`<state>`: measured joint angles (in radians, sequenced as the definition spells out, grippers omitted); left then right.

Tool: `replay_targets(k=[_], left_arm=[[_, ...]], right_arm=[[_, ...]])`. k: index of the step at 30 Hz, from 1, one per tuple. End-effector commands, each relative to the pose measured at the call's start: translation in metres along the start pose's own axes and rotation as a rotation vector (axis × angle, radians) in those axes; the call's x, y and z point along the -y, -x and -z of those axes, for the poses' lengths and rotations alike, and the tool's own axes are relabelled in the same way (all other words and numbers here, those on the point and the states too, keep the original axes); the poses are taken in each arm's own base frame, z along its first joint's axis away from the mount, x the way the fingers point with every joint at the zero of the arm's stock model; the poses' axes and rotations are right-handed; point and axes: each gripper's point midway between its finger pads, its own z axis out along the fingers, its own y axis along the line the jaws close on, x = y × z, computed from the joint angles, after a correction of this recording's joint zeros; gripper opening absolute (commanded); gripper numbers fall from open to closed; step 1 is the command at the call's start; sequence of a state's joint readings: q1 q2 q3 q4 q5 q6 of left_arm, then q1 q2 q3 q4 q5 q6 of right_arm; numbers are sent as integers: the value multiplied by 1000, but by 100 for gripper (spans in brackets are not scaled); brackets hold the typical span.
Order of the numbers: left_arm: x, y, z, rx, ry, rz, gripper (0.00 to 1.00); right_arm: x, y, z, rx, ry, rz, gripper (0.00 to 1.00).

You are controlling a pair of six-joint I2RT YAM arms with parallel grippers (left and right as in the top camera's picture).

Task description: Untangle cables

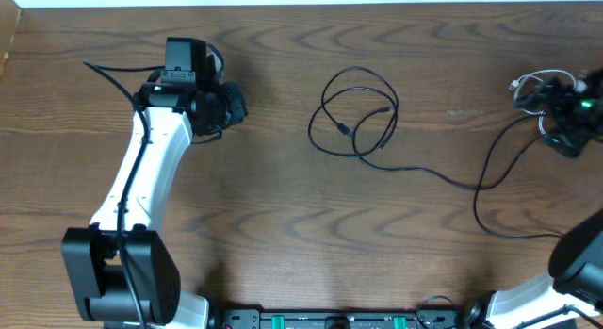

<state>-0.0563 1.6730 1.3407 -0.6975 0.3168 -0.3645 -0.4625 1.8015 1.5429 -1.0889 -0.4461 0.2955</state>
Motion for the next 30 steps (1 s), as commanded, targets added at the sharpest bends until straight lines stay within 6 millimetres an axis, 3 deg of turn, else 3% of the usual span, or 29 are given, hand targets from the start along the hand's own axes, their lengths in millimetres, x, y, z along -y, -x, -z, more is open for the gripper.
replay_targets(k=[1, 3, 4, 9, 13, 16, 21, 25, 30], left_arm=[[-21, 7, -10, 23, 115, -13, 15], [-26, 6, -18, 10, 134, -9, 17], [-29, 4, -24, -4, 140, -6, 23], [-38, -6, -41, -63, 167, 7, 29], [-43, -13, -48, -97, 182, 14, 29], [-44, -13, -50, -101, 183, 15, 33], [-44, -13, -50, -100, 184, 15, 34], [-44, -14, -50, -103, 185, 16, 34], [-44, -14, -50, -102, 185, 15, 35]], right_arm=[[-24, -24, -34, -92, -46, 216, 89], [-47, -47, -57, -163, -39, 404, 85], [-63, -66, -73, -215, -31, 530, 82], [-94, -118, -110, -346, -10, 798, 81], [-112, -156, -131, -426, 4, 947, 80], [-131, -188, -154, -457, 16, 1015, 69], [-159, -230, -190, -456, 29, 1083, 62], [-159, -227, -216, -337, -133, 1046, 50], [-158, -223, -222, -235, -252, 1002, 32]])
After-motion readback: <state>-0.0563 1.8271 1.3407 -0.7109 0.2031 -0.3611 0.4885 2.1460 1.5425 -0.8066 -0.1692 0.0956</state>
